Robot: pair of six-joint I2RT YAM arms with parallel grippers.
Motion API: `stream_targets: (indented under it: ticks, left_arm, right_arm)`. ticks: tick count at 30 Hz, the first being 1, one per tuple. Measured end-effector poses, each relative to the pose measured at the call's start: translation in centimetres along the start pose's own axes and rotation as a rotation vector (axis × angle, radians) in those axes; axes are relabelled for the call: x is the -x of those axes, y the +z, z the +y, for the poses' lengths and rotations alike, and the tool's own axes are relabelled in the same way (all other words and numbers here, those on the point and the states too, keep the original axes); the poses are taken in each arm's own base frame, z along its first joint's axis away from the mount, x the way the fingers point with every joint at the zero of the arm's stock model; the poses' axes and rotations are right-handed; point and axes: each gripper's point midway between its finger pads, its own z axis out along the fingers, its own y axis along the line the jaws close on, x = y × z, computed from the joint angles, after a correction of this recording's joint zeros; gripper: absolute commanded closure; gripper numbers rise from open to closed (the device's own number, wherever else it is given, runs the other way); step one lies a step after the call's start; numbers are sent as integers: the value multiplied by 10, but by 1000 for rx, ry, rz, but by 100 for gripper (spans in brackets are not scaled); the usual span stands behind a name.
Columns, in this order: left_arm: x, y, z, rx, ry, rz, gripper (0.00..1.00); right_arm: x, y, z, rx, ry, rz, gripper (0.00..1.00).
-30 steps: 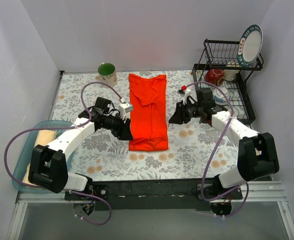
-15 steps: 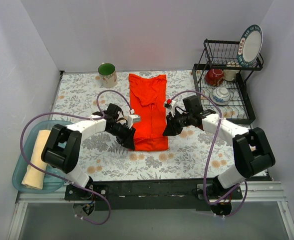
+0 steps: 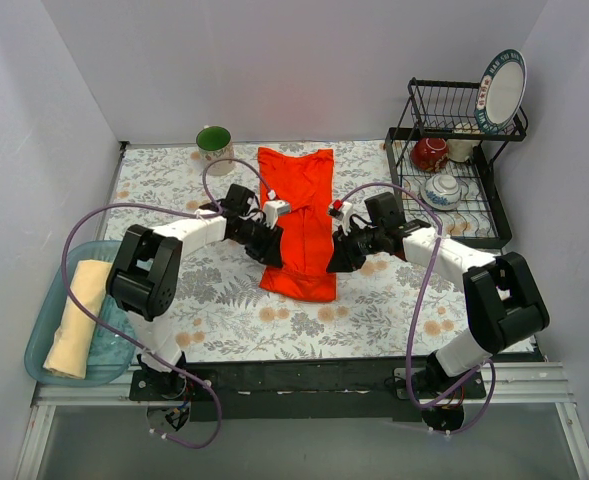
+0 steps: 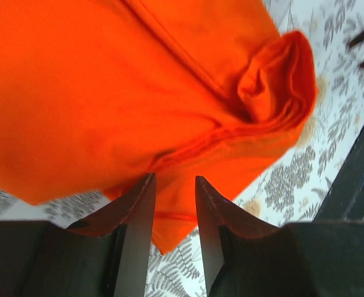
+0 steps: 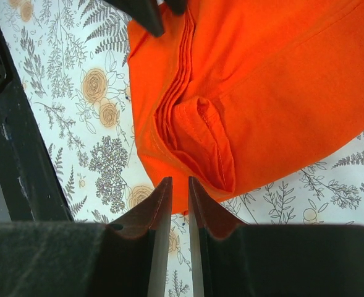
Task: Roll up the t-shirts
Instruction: Fold the T-shirt at the center of the board.
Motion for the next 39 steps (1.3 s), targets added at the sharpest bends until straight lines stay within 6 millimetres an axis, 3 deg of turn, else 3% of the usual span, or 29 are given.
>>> stream_targets:
  ticks: [3, 7, 8, 10, 11, 14, 18, 21, 28, 39]
  left_arm:
    - [25, -1, 6, 17, -2, -36, 68]
    - [29, -3, 8, 31, -16, -39, 67]
    - [27, -3, 8, 33, -19, -35, 63]
    - [20, -4, 7, 37, -24, -26, 42]
    - [14, -6, 4, 39, -21, -23, 39]
    - [-4, -23, -12, 40, 58, -46, 27]
    - [-13, -54, -41, 61, 294, -144, 26]
    - [-10, -65, -58, 73, 504, -214, 27]
    - [-25, -45, -62, 54, 766, -186, 28]
    - [-43, -5, -51, 14, 931, -108, 39]
  right_arm:
    - [-1, 0, -1, -7, 0, 3, 76]
    - [-1, 0, -4, -21, -10, 6, 75]
    - [-2, 0, -5, -25, -14, 9, 75]
    - [-3, 0, -6, -30, -23, 14, 75]
    - [-4, -1, -7, -34, -29, 16, 75]
    - [-5, -3, -8, -47, -55, 20, 75]
    - [-8, -9, -6, -57, -93, 24, 75]
    - [-12, -13, -4, -66, -103, 29, 74]
    - [-21, -17, -2, -76, -106, 43, 73]
    - [-35, -21, 2, -86, -98, 53, 73]
